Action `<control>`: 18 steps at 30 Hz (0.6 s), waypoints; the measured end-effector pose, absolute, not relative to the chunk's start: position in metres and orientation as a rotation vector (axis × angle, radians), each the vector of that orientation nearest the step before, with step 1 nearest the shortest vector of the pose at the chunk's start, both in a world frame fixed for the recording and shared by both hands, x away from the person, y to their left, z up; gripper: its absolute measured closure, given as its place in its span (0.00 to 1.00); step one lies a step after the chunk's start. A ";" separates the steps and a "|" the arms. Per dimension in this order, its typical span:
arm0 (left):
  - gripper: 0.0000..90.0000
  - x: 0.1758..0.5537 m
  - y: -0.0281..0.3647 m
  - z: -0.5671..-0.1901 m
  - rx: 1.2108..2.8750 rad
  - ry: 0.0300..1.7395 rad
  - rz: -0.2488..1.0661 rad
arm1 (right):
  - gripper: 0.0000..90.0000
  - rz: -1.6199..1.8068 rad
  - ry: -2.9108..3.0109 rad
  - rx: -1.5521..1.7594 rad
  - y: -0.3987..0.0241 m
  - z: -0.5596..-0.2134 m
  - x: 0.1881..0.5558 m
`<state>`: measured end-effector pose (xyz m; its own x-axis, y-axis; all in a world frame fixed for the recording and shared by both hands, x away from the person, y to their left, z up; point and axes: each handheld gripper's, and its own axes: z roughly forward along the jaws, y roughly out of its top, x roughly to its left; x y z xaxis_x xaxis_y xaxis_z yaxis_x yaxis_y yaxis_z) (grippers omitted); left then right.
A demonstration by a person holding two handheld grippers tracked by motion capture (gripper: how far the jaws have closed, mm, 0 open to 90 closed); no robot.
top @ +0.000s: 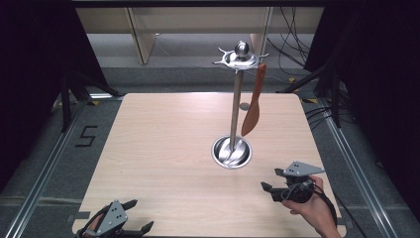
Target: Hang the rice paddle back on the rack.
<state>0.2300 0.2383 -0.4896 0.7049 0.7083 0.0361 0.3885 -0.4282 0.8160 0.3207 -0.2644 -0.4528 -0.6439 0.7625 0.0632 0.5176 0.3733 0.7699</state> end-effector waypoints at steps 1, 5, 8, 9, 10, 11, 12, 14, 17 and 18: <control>0.17 0.230 0.238 -0.491 2.047 0.840 0.486 | 0.33 1.140 2.340 1.120 -0.265 -0.454 0.320; 0.17 0.229 0.237 -0.491 2.034 0.851 0.463 | 0.33 1.139 2.333 1.086 -0.267 -0.458 0.320; 0.17 0.229 0.237 -0.490 2.029 0.845 0.464 | 0.33 1.131 2.333 1.099 -0.270 -0.460 0.316; 0.17 0.229 0.237 -0.490 2.025 0.847 0.465 | 0.33 1.136 2.340 1.143 -0.269 -0.460 0.313; 0.17 0.229 0.237 -0.490 2.023 0.848 0.465 | 0.33 1.135 2.339 1.152 -0.270 -0.461 0.311; 0.17 0.229 0.237 -0.490 2.023 0.848 0.465 | 0.33 1.130 2.335 1.125 -0.272 -0.463 0.310; 0.17 0.229 0.237 -0.490 2.025 0.847 0.466 | 0.33 1.130 2.335 1.125 -0.272 -0.463 0.310; 0.17 0.229 0.237 -0.490 2.029 0.846 0.467 | 0.33 1.128 2.323 1.133 -0.274 -0.465 0.305; 0.17 0.229 0.237 -0.490 2.040 0.843 0.472 | 0.33 1.125 2.327 1.132 -0.277 -0.466 0.301; 0.17 0.230 0.238 -0.489 2.049 0.826 0.485 | 0.32 1.121 2.314 1.116 -0.278 -0.468 0.299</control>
